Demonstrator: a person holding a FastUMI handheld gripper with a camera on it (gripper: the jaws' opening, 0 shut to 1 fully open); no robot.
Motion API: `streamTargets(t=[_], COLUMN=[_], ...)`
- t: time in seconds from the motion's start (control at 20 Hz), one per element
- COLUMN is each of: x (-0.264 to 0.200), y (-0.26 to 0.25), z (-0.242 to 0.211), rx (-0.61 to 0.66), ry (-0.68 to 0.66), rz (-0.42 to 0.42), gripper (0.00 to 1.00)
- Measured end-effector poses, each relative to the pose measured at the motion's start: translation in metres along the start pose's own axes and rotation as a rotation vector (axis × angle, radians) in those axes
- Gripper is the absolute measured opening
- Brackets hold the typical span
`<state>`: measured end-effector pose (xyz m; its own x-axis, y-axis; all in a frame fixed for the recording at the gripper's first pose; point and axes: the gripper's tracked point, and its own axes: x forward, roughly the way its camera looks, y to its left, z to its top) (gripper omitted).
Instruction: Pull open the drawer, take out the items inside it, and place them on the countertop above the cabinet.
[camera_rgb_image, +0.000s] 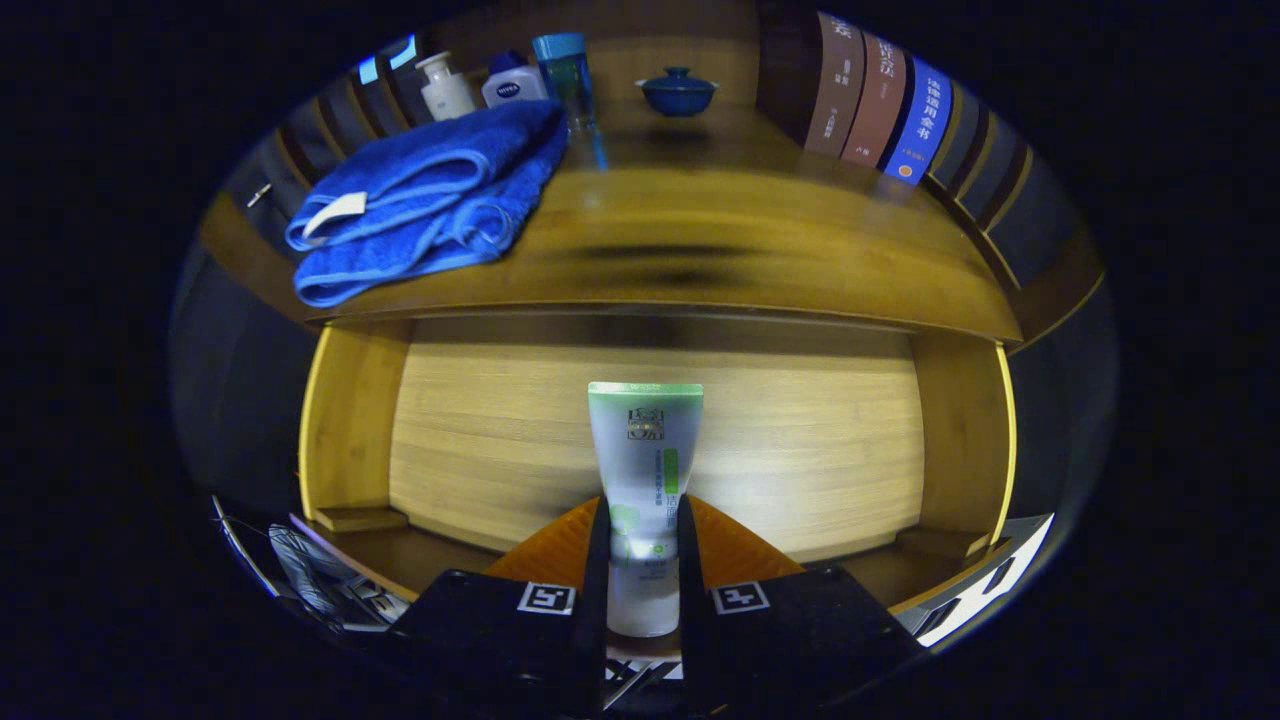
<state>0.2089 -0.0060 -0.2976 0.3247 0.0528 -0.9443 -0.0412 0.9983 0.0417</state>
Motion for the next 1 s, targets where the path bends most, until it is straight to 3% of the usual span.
streamTargets(t=[0.5, 1.0], x=[-0.071, -0.039], y=[-0.012, -0.051], z=[0.053, 0.139], rx=[0.003, 0.061], ry=[-0.087, -0.078], rz=[0.021, -0.048], gripper=[0.34, 0.35])
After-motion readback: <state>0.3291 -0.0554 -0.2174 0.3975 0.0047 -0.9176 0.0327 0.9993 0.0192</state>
